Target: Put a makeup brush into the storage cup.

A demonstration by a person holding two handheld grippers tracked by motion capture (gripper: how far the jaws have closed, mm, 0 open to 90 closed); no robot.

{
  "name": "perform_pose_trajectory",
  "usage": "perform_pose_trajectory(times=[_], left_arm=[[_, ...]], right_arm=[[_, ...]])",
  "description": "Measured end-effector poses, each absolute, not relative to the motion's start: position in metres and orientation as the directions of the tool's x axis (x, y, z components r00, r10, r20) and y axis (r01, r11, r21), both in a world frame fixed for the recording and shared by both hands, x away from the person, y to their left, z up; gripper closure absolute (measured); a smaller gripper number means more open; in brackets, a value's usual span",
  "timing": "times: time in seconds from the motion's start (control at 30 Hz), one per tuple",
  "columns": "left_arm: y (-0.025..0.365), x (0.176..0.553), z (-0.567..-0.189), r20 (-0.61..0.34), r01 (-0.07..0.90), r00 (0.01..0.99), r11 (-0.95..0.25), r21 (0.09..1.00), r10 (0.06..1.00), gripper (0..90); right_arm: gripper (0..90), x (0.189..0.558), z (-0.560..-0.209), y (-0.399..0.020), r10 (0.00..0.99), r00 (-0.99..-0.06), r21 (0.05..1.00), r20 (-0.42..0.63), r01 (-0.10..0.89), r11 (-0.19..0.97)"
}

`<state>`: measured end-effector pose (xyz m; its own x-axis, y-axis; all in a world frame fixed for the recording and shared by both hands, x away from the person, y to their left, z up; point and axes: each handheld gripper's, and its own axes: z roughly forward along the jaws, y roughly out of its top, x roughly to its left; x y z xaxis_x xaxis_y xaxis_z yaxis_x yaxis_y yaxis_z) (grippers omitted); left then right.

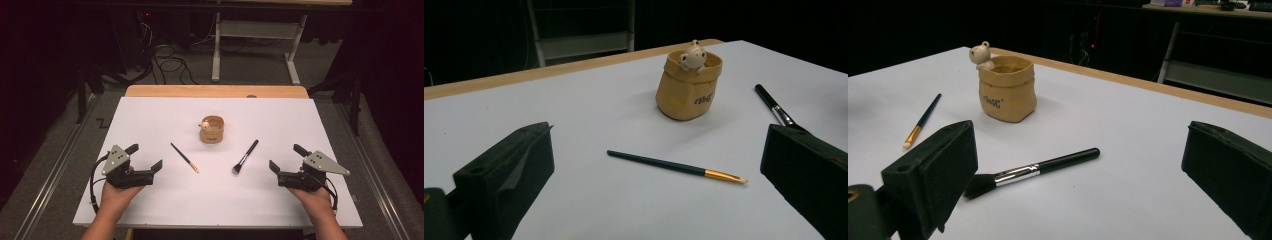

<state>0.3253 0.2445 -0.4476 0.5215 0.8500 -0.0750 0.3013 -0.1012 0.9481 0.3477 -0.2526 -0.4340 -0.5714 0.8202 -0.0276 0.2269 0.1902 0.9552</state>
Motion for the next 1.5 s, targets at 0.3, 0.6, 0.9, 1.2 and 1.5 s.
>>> perform_pose_trajectory(times=[0.3, 0.6, 0.9, 1.2, 1.5], left_arm=[[0.241, 0.330, -0.450, -0.080, 0.310, 0.523, -0.102, 0.945, 0.848, 3.9], [0.240, 0.333, -0.451, -0.082, 0.338, 0.507, -0.111, 0.934, 0.858, 4.1], [0.239, 0.336, -0.454, -0.071, 0.383, 0.502, -0.148, 0.912, 0.862, 4.1], [0.236, 0.340, -0.457, -0.059, 0.427, 0.492, -0.182, 0.885, 0.869, 4.2], [0.233, 0.344, -0.462, -0.058, 0.479, 0.481, -0.207, 0.853, 0.875, 4.3]], right_arm=[[2.0, 0.347, -0.436, -0.253, 0.822, -0.569, 0.952, -0.034, 0.232, 0.200], [1.9, 0.346, -0.437, -0.254, 0.820, -0.571, 0.952, -0.031, 0.234, 0.199], [2.0, 0.351, -0.436, -0.252, 0.820, -0.572, 0.952, -0.020, 0.240, 0.190], [2.0, 0.357, -0.434, -0.246, 0.806, -0.591, 0.941, -0.026, 0.257, 0.219], [2.2, 0.351, -0.437, -0.245, 0.802, -0.596, 0.940, -0.030, 0.256, 0.225]])
